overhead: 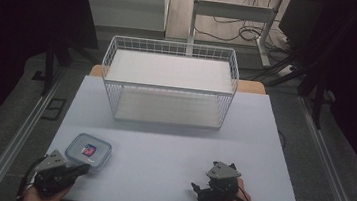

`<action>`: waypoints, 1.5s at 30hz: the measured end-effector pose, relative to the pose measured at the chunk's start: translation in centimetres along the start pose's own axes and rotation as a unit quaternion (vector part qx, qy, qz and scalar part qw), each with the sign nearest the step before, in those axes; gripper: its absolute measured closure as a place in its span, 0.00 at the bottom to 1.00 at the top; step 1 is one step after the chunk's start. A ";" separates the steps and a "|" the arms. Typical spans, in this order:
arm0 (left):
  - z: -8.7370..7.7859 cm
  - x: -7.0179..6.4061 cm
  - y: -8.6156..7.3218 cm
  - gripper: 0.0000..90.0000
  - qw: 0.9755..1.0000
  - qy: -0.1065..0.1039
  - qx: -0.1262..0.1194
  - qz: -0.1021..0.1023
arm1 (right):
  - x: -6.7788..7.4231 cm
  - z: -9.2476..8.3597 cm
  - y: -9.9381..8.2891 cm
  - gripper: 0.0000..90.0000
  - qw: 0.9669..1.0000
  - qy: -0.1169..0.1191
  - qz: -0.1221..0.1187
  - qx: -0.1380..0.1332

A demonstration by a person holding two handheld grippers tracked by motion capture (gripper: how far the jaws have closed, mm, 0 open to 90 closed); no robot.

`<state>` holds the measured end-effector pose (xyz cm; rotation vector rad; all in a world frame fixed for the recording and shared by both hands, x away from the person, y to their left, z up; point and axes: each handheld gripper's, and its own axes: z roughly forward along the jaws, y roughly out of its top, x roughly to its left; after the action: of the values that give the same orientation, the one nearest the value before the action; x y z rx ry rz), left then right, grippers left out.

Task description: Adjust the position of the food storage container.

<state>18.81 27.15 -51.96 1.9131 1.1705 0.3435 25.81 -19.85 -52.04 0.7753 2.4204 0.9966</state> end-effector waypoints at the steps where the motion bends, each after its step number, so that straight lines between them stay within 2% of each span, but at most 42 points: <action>1: 0.0 0.0 0.0 1.00 1.000 0.000 0.000 0.000 | 0.0 0.0 0.0 0.00 1.000 0.000 0.000 0.000; 4: 1.1 0.3 1.0 1.00 1.000 -0.004 0.001 0.002 | 0.0 0.0 0.0 0.01 1.000 0.001 -0.002 0.002; 5: 1.1 0.3 1.2 1.00 1.000 -0.008 -0.001 0.001 | 0.0 0.1 0.0 0.01 1.000 0.001 -0.002 0.003; 8: 0.6 0.6 1.6 1.00 1.000 0.003 -0.013 0.002 | 0.0 0.0 0.0 0.01 1.000 0.000 -0.002 0.003; 9: -0.1 1.2 2.0 1.00 0.999 0.017 -0.027 -0.004 | 0.0 0.0 0.0 0.01 1.000 -0.001 -0.001 0.002; 10: -0.9 2.2 2.2 1.00 0.998 0.045 -0.039 -0.013 | 0.0 0.0 0.0 0.01 1.000 -0.001 -0.001 0.002; 14: -1.8 5.5 2.0 1.00 0.992 0.102 -0.053 -0.046 | -0.1 0.0 0.0 0.01 1.000 -0.002 0.001 0.001; 15: -1.8 6.0 1.9 1.00 0.991 0.108 -0.055 -0.052 | -0.1 0.0 0.0 0.01 1.000 -0.002 0.001 0.002; 16: -1.8 6.0 1.9 1.00 0.991 0.108 -0.055 -0.052 | -0.1 0.0 0.0 0.01 1.000 -0.002 0.003 0.002; 17: -1.9 6.8 1.7 1.00 0.989 0.127 -0.055 -0.057 | -0.1 0.0 0.0 0.01 1.000 -0.002 0.003 0.003; 19: -1.7 7.4 1.5 1.00 0.987 0.139 -0.047 -0.061 | -0.1 0.1 -0.1 0.01 1.000 -0.002 0.003 0.005; 22: -0.8 8.0 1.2 1.00 0.987 0.147 -0.024 -0.063 | -0.1 0.1 -0.1 0.01 1.000 -0.003 0.001 0.006; 24: -0.2 7.9 1.2 1.00 0.988 0.142 -0.010 -0.061 | -0.1 0.1 -0.1 0.01 1.000 -0.002 0.002 0.006; 26: 0.2 7.4 1.4 1.00 0.987 0.151 0.000 -0.049 | -0.2 0.1 -0.1 0.01 1.000 -0.004 0.002 0.006; 29: 0.5 6.8 1.6 1.00 0.990 0.134 -0.003 -0.051 | -0.3 0.1 -0.1 0.01 1.000 -0.007 0.005 0.006; 37: 2.4 4.4 2.7 1.00 0.994 0.104 0.008 -0.027 | -0.4 0.1 -0.1 0.01 1.000 -0.010 0.004 0.007; 38: 2.4 4.4 2.7 1.00 0.994 0.104 0.008 -0.027 | -0.4 0.0 -0.1 0.01 1.000 -0.010 0.004 0.007; 40: 3.3 3.1 3.3 1.00 0.996 0.093 0.012 -0.014 | -0.4 0.0 -0.1 0.01 1.000 -0.010 0.004 0.007; 43: 4.2 2.0 3.9 1.00 0.997 0.082 0.015 -0.001 | -0.4 0.0 -0.1 0.01 1.000 -0.011 0.005 0.008; 44: 4.2 2.0 3.9 1.00 0.997 0.082 0.015 -0.001 | -0.5 0.0 -0.2 0.01 1.000 -0.011 0.004 0.008; 45: 4.8 1.1 4.3 1.00 0.997 0.072 0.016 0.006 | -0.5 0.0 -0.2 0.01 1.000 -0.012 0.004 0.009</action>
<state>24.90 24.71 -51.81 1.9491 1.2650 0.4778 26.13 -20.22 -52.09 0.7988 2.4109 0.9661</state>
